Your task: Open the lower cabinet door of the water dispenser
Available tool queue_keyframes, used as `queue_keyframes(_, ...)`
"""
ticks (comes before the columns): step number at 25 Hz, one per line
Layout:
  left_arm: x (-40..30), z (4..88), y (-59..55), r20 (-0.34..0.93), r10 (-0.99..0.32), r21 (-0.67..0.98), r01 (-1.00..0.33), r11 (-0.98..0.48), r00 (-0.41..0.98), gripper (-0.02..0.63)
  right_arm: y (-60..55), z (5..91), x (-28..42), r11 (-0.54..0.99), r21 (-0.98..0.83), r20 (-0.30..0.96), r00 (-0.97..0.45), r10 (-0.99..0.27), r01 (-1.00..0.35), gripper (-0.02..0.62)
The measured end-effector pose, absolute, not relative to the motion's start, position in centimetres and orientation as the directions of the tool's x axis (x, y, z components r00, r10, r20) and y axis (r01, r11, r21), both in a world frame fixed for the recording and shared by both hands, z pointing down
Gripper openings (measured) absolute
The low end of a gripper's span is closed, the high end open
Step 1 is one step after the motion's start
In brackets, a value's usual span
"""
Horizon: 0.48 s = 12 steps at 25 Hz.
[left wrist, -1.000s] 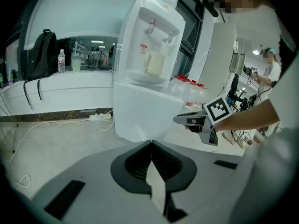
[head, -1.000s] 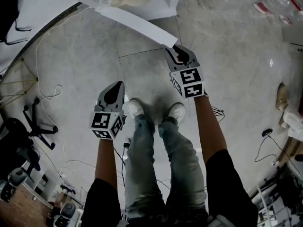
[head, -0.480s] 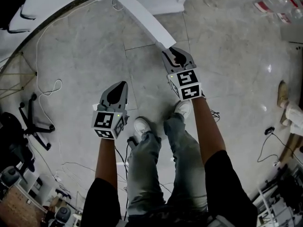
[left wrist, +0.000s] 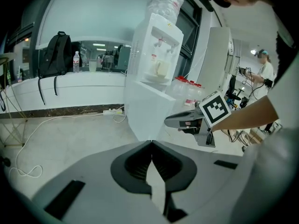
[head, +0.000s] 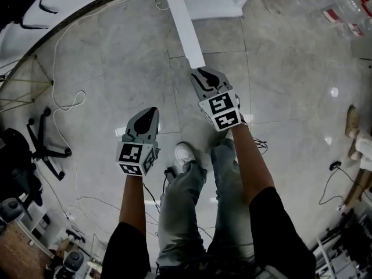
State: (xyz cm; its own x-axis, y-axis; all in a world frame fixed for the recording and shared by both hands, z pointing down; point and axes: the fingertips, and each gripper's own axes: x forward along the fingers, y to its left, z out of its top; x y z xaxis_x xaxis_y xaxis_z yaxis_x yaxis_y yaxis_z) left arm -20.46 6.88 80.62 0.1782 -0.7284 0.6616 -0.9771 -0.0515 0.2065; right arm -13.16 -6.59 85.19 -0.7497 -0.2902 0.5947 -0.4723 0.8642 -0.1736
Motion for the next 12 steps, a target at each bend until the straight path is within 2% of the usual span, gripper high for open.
queue_keyframes(9, -22.7, 79.6, 8.3, 0.669, -0.726, 0.206, -0.978, -0.028, 0.162, 0.012, -3.7, 85.2, -17.9, 0.886, -0.228, 0.597, -0.777, -0.2, -0.403, 0.115)
queue_keyframes(12, -22.9, 79.0, 8.7, 0.673, -0.721, 0.211, -0.977, -0.026, 0.164, 0.012, -3.0, 83.6, -19.3, 0.88, -0.276, 0.563, -0.807, -0.178, -0.387, 0.118)
